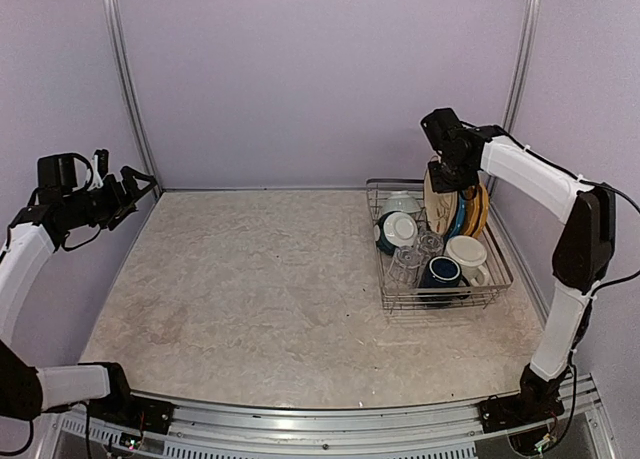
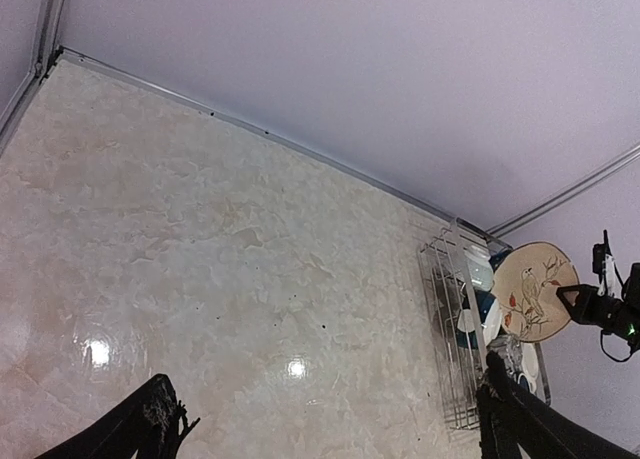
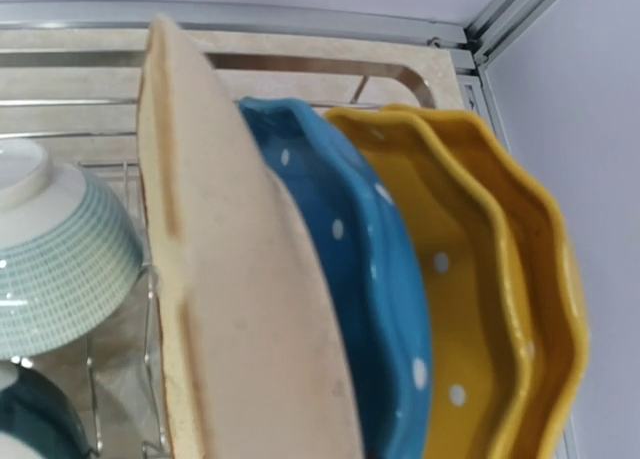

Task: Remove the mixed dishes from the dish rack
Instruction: Grab the plate from the dish rack.

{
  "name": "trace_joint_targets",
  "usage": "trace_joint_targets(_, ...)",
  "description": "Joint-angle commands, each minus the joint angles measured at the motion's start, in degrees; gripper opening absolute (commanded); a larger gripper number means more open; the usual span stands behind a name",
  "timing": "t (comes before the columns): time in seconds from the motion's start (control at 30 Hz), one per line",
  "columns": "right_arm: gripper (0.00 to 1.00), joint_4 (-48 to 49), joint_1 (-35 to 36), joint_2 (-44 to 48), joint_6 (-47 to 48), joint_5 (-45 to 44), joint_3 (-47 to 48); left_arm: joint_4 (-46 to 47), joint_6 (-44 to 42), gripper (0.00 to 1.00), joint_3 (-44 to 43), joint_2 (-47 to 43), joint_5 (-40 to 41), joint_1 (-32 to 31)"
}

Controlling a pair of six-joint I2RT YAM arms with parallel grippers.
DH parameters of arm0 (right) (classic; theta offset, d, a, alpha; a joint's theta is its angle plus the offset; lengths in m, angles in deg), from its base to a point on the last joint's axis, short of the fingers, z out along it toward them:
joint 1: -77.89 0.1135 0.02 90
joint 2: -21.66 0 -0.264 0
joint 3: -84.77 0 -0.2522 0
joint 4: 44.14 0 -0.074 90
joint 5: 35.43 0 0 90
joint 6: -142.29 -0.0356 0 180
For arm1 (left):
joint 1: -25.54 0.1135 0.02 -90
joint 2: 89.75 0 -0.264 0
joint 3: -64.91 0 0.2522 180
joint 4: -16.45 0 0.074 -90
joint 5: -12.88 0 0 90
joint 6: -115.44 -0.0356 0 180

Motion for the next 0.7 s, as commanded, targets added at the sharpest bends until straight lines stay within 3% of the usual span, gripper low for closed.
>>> trace_joint_targets(0.0,0.00,2.53,-0.22,5.33,-0.06,-0.39,2.95,0.96,0.11,0.99,0.39,0.70,-1.11,0.38)
trace_joint_targets(0.67,0.00,3.69,-1.09,9.03,-1.19,6.15,4.83,0.53,0.71,0.99,-0.09,3.58,-2.80,0.42)
